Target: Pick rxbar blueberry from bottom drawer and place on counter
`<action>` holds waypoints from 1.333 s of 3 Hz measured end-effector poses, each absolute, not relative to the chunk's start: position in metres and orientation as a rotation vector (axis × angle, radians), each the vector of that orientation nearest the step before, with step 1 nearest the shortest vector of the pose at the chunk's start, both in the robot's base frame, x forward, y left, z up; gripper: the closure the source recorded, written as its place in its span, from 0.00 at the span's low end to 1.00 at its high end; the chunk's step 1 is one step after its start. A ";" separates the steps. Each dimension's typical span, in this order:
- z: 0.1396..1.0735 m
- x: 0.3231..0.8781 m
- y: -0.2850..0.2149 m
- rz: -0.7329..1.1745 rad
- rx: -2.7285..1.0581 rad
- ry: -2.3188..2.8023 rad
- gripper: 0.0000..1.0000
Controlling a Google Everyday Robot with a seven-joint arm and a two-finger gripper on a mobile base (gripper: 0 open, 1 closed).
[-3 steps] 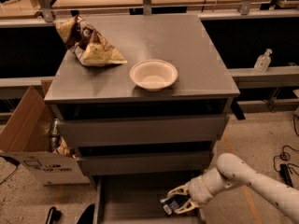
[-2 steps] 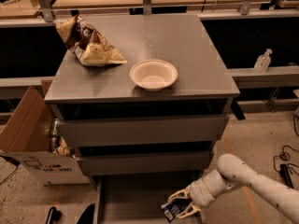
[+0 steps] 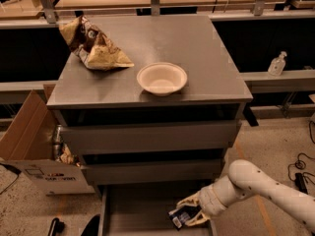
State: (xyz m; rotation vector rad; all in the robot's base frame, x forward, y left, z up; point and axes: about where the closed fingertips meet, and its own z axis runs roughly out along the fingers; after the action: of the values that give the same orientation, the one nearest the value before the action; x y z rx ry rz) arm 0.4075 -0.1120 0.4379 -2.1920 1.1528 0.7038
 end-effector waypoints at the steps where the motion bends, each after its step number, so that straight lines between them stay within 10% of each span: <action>1: 0.499 0.379 -0.112 0.503 -2.278 1.102 1.00; 4: 0.747 0.369 -0.081 0.264 -2.636 1.124 1.00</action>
Offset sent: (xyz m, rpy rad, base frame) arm -0.0661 -0.0089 0.2542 -0.3294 -0.3479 0.1523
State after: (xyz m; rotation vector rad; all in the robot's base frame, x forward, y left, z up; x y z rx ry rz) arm 0.3686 -0.0807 0.7468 -2.6364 1.1243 0.2638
